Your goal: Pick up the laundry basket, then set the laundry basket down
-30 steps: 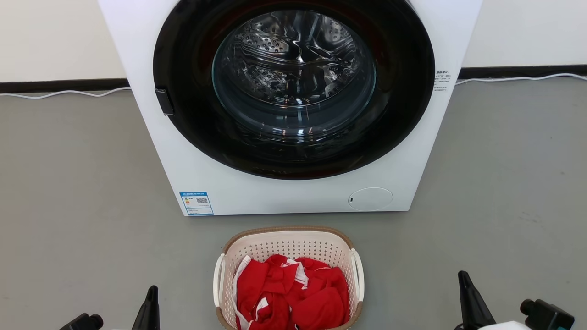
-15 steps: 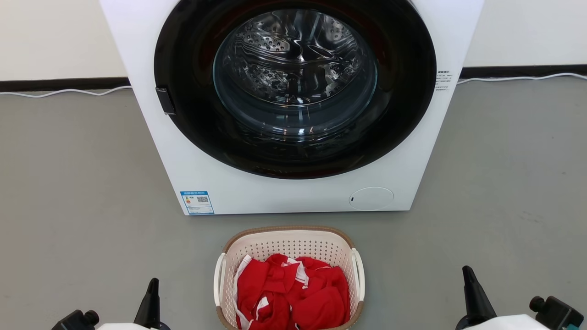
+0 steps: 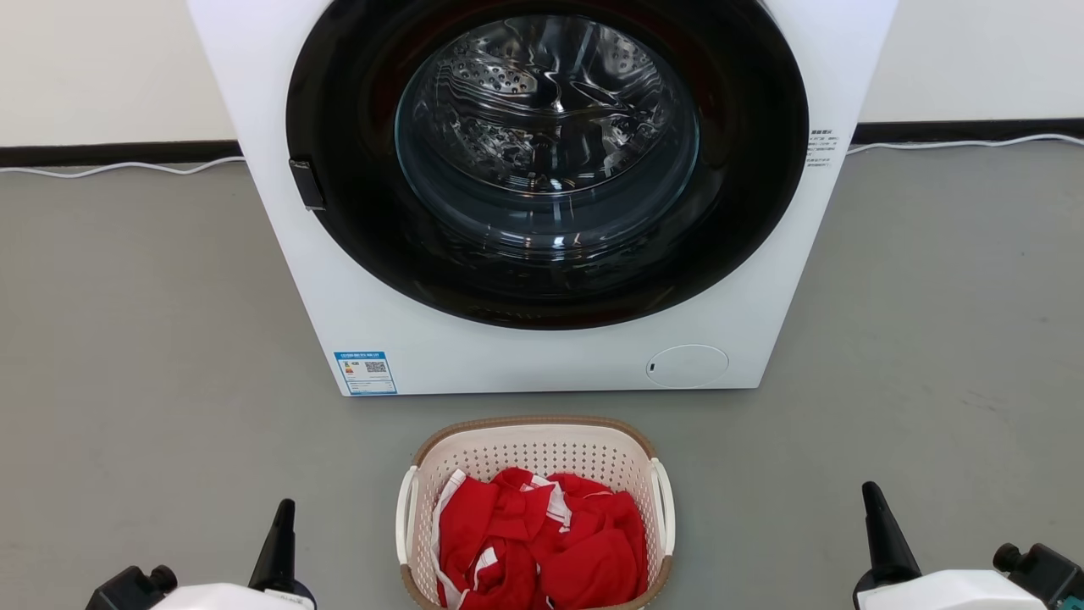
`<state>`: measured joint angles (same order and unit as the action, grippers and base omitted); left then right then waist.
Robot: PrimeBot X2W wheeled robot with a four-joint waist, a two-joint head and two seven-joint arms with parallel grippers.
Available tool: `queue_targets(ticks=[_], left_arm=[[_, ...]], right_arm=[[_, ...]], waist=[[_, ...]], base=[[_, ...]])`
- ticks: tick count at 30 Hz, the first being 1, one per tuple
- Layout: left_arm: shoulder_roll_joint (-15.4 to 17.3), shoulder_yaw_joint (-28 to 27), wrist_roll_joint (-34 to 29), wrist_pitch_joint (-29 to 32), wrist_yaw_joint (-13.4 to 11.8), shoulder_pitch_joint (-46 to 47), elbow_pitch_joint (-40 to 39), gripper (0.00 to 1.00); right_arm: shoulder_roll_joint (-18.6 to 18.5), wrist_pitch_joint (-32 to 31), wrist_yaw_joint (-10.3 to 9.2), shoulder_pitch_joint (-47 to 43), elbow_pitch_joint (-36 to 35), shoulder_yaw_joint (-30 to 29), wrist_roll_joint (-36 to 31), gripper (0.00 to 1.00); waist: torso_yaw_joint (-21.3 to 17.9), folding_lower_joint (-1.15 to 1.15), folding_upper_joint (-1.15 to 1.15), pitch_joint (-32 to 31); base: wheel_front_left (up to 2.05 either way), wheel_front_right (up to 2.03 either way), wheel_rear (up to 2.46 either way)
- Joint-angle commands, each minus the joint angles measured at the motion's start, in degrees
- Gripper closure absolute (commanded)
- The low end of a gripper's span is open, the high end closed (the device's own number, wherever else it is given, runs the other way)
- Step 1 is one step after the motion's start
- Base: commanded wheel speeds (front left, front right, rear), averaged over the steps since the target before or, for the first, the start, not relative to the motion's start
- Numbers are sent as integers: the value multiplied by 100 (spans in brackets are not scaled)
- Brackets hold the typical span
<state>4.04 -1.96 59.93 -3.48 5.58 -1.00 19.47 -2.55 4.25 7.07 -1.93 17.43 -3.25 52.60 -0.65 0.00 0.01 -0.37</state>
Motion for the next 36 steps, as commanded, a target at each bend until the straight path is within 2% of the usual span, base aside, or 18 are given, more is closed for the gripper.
queue_targets(ticks=[1, 36], left_arm=[[41, -138, 155, 41, 46, 321, -186, 100], [-56, -335, 2043, 630, 135, 567, -404, 100]], right_arm=[[-64, -63, 30, 327, -175, 43, 197, 100], [-71, -657, 37, 622, -279, -150, 2541, 100]], waist=[[2, 0, -1, 1], [41, 0, -1, 34]], base=[[0, 0, 0], [0, 0, 0]])
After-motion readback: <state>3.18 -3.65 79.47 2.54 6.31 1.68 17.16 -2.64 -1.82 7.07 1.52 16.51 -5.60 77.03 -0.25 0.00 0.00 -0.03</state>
